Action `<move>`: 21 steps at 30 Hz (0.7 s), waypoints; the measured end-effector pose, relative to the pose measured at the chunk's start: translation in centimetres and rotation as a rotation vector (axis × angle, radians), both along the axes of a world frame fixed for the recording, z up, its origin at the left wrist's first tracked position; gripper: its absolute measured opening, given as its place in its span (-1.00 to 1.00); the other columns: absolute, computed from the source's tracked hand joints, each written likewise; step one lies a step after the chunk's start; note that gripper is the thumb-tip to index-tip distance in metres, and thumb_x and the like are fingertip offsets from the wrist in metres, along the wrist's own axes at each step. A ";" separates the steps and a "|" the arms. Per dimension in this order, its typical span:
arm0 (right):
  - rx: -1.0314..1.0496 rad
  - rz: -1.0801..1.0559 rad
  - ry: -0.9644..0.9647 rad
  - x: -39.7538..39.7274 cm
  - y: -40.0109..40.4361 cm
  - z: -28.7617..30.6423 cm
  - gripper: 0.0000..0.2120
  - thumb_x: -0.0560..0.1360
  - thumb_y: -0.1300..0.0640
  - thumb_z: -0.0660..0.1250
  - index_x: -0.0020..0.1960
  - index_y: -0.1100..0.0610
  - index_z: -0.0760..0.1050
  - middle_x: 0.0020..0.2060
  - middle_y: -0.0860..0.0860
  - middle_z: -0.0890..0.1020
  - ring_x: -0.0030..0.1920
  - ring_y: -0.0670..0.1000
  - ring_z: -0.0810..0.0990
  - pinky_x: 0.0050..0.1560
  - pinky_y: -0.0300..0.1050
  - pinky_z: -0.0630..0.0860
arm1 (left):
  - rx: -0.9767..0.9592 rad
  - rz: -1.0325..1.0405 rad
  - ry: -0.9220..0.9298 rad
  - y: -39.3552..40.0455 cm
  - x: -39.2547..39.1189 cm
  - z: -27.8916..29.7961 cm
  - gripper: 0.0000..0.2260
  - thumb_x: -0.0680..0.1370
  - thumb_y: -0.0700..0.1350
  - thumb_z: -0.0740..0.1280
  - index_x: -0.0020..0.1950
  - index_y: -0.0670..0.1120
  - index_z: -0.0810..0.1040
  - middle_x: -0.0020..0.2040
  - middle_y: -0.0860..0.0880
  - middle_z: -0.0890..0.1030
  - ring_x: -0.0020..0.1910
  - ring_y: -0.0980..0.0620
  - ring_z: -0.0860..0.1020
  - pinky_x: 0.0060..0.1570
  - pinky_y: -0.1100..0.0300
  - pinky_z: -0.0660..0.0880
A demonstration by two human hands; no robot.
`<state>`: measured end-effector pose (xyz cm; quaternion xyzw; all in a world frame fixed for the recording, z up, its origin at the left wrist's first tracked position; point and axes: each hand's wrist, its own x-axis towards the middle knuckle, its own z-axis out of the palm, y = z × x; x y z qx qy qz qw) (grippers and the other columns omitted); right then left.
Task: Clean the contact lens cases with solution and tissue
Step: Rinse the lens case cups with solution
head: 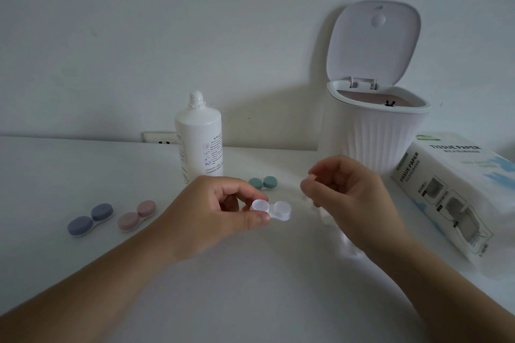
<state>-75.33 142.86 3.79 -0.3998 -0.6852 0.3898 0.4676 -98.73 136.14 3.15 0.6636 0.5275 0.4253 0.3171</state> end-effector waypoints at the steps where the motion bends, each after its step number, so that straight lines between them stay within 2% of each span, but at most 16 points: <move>1: -0.014 0.024 0.037 0.0 -0.1 0.1 -0.87 0.42 0.16 0.53 -0.16 -0.01 0.60 -0.28 0.06 0.70 -0.27 0.07 0.67 -0.33 -0.25 0.53 | 0.000 0.004 -0.004 0.0 -0.1 0.0 -0.67 0.25 0.30 0.50 -0.04 0.23 0.72 -0.41 0.05 0.43 -0.41 0.11 0.36 -0.40 0.27 0.29; 4: -0.062 0.131 0.153 -0.1 -0.6 0.5 -0.84 0.41 0.22 0.57 -0.15 0.09 0.59 -0.19 0.15 0.74 -0.11 0.22 0.71 -0.06 0.00 0.63 | 0.004 0.016 0.008 0.1 -0.3 0.0 -0.70 0.29 0.27 0.53 -0.04 0.23 0.72 -0.41 0.06 0.44 -0.41 0.12 0.36 -0.40 0.30 0.29; 7: -0.100 0.266 0.181 -0.2 -1.0 0.5 -0.79 0.36 0.13 0.54 -0.05 0.13 0.61 -0.08 0.12 0.76 0.01 0.15 0.74 0.09 -0.05 0.65 | 0.002 0.016 0.007 0.1 -0.4 0.0 -0.80 0.37 0.13 0.59 -0.04 0.21 0.72 -0.42 0.09 0.45 -0.42 0.13 0.37 -0.41 0.34 0.30; 10: -0.070 0.324 0.070 -0.2 -1.3 0.5 -0.67 0.35 0.06 0.50 0.11 0.09 0.63 0.00 0.00 0.76 0.07 0.04 0.73 0.17 -0.05 0.62 | 0.004 0.018 -0.009 0.1 -0.4 -0.1 -0.81 0.37 0.11 0.59 -0.04 0.19 0.73 -0.43 0.11 0.49 -0.43 0.16 0.38 -0.42 0.37 0.30; 17: 0.044 0.322 -0.115 -0.3 -1.6 0.4 -0.64 0.39 -0.10 0.47 0.16 -0.03 0.65 0.04 -0.15 0.74 0.08 -0.08 0.71 0.22 0.00 0.60 | -0.018 0.014 -0.037 0.2 -0.2 0.0 -0.79 0.33 0.13 0.56 -0.06 0.19 0.73 -0.42 0.12 0.52 -0.41 0.12 0.39 -0.40 0.32 0.31; 21: 0.071 0.323 -0.156 -0.4 -1.5 0.0 -0.67 0.43 -0.09 0.46 0.17 -0.06 0.66 0.04 -0.20 0.73 0.06 -0.12 0.71 0.18 -0.11 0.59 | -0.028 -0.010 -0.047 0.1 -0.1 0.2 -0.73 0.31 0.21 0.54 -0.05 0.19 0.73 -0.38 0.00 0.48 -0.37 0.07 0.36 -0.36 0.25 0.28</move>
